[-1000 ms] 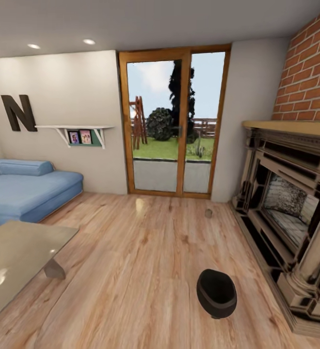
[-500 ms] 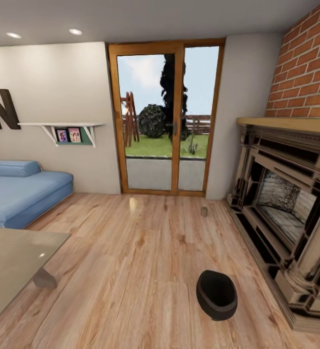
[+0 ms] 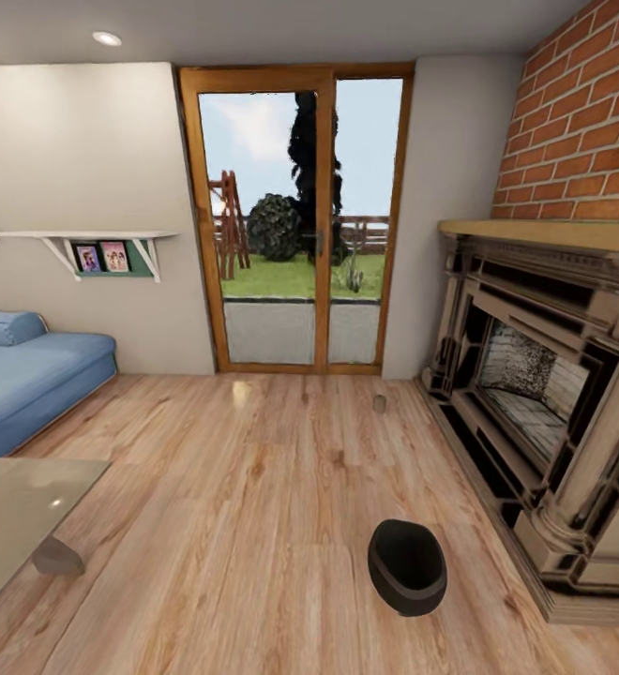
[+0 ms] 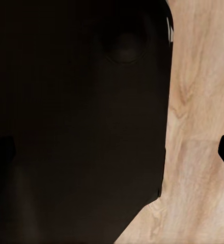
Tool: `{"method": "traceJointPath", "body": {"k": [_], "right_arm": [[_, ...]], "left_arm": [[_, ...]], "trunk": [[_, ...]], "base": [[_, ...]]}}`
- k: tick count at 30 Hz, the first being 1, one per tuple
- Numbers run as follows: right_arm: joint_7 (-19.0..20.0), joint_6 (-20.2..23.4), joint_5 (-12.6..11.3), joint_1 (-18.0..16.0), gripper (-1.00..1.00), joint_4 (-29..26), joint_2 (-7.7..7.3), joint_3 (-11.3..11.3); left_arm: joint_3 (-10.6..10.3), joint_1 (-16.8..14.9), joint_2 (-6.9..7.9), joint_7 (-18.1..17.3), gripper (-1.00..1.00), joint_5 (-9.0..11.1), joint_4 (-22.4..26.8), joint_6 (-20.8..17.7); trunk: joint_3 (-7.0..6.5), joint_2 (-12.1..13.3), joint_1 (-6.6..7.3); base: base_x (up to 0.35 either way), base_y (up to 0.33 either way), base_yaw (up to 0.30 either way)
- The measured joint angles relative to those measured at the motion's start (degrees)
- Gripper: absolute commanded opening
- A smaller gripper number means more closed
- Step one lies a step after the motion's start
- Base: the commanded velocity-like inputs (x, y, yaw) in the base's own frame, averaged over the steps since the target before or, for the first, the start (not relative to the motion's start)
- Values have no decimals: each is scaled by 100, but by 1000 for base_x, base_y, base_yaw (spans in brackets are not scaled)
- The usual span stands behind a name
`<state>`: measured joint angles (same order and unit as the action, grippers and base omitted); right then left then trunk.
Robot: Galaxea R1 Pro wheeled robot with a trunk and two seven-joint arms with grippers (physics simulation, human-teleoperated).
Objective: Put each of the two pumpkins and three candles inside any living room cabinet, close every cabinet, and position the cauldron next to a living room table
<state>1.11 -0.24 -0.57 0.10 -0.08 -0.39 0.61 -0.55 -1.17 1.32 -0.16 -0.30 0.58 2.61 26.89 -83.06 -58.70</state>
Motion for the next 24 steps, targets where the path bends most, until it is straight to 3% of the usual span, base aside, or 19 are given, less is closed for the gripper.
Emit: {"method": "traceJointPath", "body": {"k": [16, 24], "right_arm": [[-8, 0, -6, 0, 100, 0, 16, -16], [-1, -4, -7, 0, 100, 0, 23, -7]], "left_arm": [[-1, 3, 4, 0, 100, -2, 1, 0], [-1, 1, 7, 0, 100, 5, 0, 4]], "trunk": [[7, 0, 0], [7, 0, -2]], "base": [[314, 8, -7], [212, 0, -220]]}}
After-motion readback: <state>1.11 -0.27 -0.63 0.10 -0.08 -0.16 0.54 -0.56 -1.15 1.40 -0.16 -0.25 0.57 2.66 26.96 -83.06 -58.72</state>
